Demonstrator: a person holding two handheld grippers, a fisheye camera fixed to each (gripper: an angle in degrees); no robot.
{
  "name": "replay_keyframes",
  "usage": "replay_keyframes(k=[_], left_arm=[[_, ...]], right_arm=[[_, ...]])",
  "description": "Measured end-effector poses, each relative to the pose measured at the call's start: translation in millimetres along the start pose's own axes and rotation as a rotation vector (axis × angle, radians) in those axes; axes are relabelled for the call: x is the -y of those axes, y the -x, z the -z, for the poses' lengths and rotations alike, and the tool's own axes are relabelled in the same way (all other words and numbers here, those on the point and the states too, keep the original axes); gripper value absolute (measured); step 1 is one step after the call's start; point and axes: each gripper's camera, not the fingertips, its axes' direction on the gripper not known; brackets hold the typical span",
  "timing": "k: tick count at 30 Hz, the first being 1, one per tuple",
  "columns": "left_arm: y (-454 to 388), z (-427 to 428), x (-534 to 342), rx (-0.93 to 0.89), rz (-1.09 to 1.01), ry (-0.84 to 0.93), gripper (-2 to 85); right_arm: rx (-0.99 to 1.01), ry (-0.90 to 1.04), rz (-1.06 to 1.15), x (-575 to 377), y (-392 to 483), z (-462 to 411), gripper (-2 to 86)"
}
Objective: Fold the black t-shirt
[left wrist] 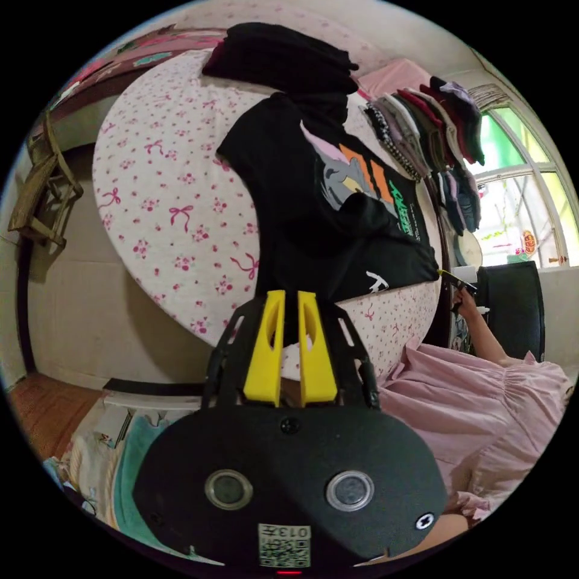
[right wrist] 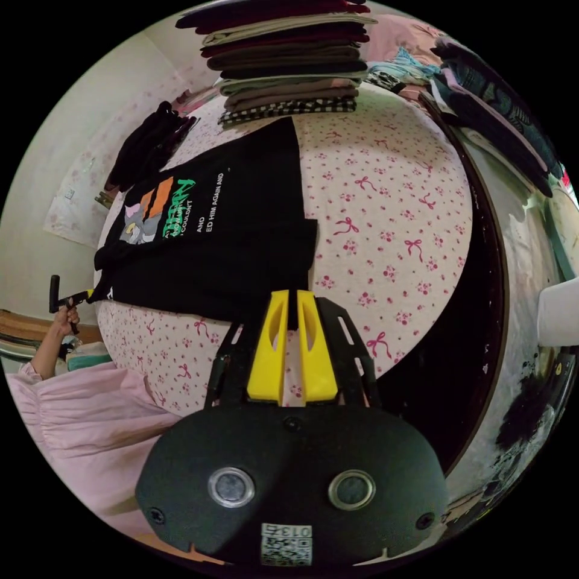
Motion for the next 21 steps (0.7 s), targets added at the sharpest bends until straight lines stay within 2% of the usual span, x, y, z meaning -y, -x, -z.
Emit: replay_keyframes(k=[4,6,10,16,21], left_arm=[[-11.3,4.7,7.9,0.046,-0.130,0.072,0.4],[-11.5,18.7,6.8,0.055,-0.164,0.065,0.1],[-1.0,46.5,-1.9,0.059,-0.213,-0.002,0.0],[21.7,11.3,-3.6,0.089,-0.126,0.108,1.1],[49.7,38.6,-23.9,0.051,0.087,-0.043,6.9]], right_arm=[[-0.055,0.046,0.027,6.2,5.0,-6.4,0.5],[-0.083,0.045,0.057,7.1,3.3,3.5,0.4],[-0.004,0.010,0.095,4.7,-9.5,22.4,0.4],[-0.041,0.156,0.149,3.5,-14.1,-1.3,1.0],[-0.072,0.084,0.060,-9.7,-29.5,13.9,4.7]])
